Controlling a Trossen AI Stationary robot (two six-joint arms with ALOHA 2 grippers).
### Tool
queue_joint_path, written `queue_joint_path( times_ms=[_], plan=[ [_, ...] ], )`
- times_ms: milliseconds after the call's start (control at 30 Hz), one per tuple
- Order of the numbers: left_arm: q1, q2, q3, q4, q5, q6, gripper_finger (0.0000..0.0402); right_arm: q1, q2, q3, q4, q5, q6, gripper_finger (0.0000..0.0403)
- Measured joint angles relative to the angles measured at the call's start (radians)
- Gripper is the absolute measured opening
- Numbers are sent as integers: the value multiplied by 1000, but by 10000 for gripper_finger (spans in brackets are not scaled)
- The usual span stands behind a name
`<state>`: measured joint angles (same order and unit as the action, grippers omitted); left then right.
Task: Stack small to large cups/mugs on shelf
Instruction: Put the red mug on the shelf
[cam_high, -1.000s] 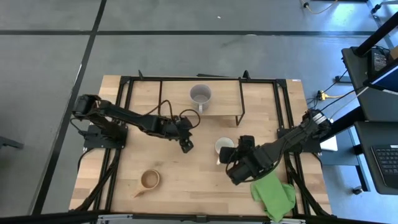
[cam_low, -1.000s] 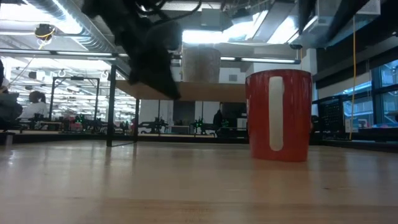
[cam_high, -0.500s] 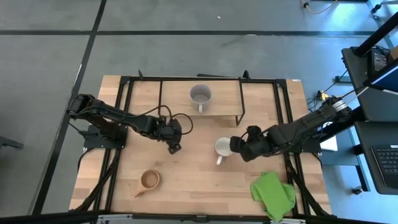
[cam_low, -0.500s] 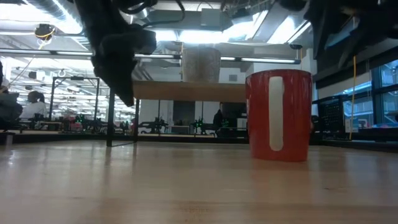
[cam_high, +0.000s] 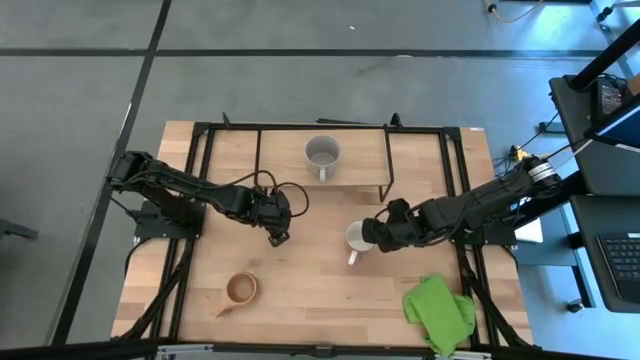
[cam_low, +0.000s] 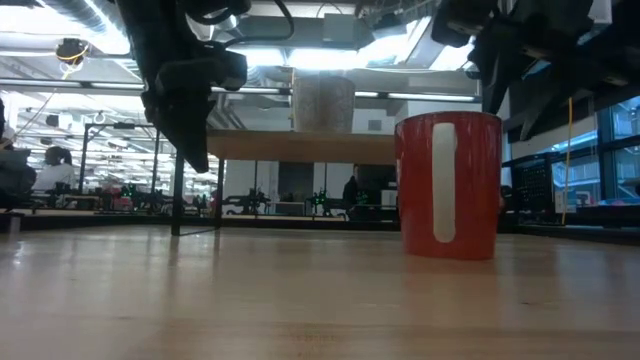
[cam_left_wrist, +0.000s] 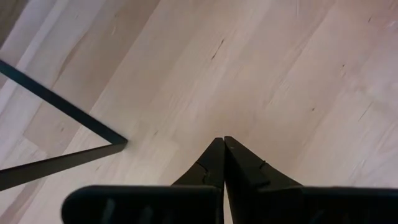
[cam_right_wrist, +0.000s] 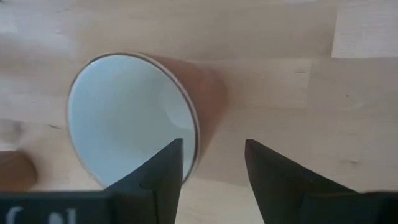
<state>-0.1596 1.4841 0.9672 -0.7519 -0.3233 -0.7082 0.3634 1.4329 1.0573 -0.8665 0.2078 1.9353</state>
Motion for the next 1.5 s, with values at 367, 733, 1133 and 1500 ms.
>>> queue_joint_path(
  times_ms=[367,733,1133,1500],
  plan=[
    [0,0,0,8,-6,0,0,-5,66,0,11,1,-9,173],
    [0,1,0,14,-6,0,0,-41,71,0,3,5,-82,101],
    [0,1,0,14,-8,0,0,-43,71,0,-1,1,-111,36],
    [0,1,0,14,-8,0,0,-43,74,30,-37,-1,-177,33]
  ],
)
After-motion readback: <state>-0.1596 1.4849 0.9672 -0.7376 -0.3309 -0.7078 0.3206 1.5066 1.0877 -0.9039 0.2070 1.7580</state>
